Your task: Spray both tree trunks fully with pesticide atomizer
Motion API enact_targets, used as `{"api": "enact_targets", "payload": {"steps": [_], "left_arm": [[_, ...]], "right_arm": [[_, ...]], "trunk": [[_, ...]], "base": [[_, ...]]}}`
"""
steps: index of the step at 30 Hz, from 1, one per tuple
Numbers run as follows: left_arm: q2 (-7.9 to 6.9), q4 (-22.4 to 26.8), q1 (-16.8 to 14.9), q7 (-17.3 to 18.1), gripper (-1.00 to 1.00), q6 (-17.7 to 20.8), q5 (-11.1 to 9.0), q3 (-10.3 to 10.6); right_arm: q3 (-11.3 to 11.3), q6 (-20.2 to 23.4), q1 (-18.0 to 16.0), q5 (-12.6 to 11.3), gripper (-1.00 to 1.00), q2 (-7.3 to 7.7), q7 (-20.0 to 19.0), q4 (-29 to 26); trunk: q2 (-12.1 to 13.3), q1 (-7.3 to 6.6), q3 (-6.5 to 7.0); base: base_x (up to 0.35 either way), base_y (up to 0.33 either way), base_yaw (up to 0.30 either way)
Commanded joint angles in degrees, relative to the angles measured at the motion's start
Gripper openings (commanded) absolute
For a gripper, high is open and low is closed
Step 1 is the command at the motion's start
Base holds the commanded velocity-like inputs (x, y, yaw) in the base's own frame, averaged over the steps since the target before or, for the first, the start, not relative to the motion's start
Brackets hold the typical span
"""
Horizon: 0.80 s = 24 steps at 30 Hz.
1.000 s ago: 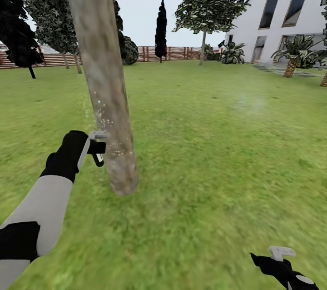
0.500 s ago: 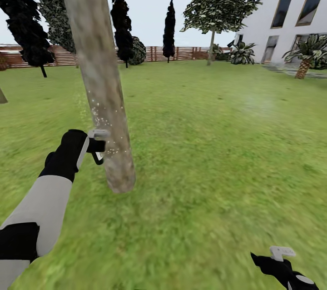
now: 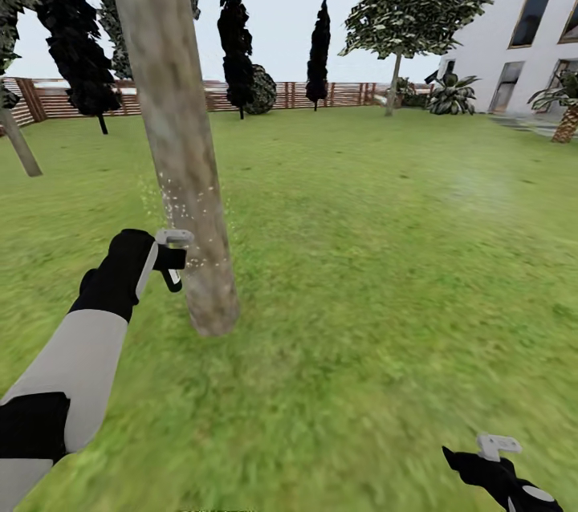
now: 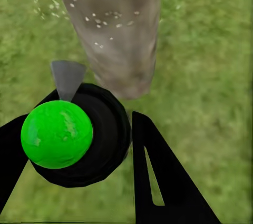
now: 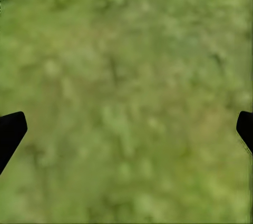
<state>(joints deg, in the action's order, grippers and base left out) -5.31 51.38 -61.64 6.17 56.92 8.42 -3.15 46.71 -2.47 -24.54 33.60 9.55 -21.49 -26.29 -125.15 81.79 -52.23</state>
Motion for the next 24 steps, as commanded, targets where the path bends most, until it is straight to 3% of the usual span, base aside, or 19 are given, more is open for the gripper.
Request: {"api": "enact_targets", "payload": {"steps": [1, 11, 21, 24], "left_arm": [[0.03, 0.04, -0.04, 0.58, -1.00, 0.21, 0.64, -0.10], [0.03, -0.04, -0.06, 0.51, -1.00, 0.21, 0.81, -0.10], [0.00, -0.16, 0.03, 0.45, -1.00, 0.24, 0.81, -0.21], [0.02, -4.24, 2.56, 0.42, -1.00, -1.15, 0.62, -0.31]], "right_arm": [[0.48, -0.26, -0.07, 0.59, 1.00, -0.04, -0.39, 0.01], [0.48, -0.26, -0.07, 0.59, 1.00, -0.06, -0.39, 0.01], [0.48, -0.26, -0.07, 0.59, 1.00, -0.06, -0.39, 0.01], [0.48, -0.26, -0.07, 0.59, 1.00, -0.06, -0.39, 0.01]], "trunk": [[-0.03, -0.01, -0.06], [-0.03, -0.01, -0.06], [-0.03, -0.01, -0.06], [-0.03, -0.01, -0.06]], "base": [[0.000, -0.273, 0.249], [0.000, -0.273, 0.270], [0.000, -0.273, 0.019], [0.010, -0.268, 0.000]]}}
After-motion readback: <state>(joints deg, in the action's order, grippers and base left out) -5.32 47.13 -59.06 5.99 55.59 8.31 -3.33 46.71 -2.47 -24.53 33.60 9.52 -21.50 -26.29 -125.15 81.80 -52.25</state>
